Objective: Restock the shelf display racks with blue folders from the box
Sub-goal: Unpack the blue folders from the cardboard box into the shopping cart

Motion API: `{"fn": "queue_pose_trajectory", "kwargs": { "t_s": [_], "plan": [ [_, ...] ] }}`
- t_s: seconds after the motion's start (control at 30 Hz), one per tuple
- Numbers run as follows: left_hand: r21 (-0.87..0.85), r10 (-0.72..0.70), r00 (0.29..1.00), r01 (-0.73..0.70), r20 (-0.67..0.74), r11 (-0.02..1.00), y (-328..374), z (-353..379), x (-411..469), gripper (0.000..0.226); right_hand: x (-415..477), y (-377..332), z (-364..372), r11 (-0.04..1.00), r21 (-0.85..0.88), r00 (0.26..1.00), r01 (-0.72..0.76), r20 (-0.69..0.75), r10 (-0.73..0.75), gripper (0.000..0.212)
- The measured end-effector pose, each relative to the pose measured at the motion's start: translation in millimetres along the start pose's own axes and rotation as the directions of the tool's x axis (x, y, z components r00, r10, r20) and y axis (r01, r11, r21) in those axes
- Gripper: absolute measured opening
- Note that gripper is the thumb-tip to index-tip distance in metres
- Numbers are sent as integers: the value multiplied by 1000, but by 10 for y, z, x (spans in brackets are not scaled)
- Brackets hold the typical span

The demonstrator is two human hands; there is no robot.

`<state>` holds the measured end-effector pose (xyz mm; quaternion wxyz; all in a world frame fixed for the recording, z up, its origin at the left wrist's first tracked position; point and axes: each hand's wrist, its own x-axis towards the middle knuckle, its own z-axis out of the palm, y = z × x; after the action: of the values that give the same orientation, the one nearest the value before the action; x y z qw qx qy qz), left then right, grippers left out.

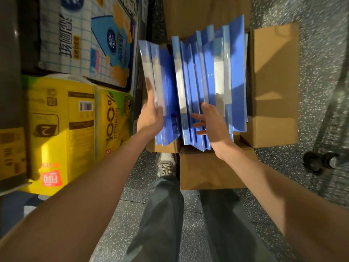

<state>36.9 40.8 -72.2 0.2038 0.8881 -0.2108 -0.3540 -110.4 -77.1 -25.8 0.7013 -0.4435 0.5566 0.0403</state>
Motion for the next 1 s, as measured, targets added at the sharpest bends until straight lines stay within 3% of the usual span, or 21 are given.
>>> {"fn": "queue_pose_trajectory", "kwargs": {
  "t_s": [0.1,0.23,0.4,0.63,0.87,1.0],
  "plan": [
    [120,-84,996,84,-8,989,57,78,38,70,-2,21,13,1000,-27,1000,5,-11,-6,31],
    [-25,-3,1000,3,9,1000,-84,100,41,68,22,28,-11,999,-35,1000,0,-7,-1,28],
    [-116,79,996,-74,44,990,-176,92,37,93,69,42,26,999,-36,999,-2,-36,1,35],
    [-23,-64,997,63,-52,998,83,143,17,111,-56,32,-3,995,-102,1000,-12,-11,11,37],
    [22,-100,992,102,-72,995,587,-508,-102,101,-394,-301,-89,992,-64,993,-113,-44,110,23],
    [16,-80,989,83,-121,996,934,-1018,-557,79,-781,-646,-45,994,-6,994,-105,-42,105,34]
  ]
}}
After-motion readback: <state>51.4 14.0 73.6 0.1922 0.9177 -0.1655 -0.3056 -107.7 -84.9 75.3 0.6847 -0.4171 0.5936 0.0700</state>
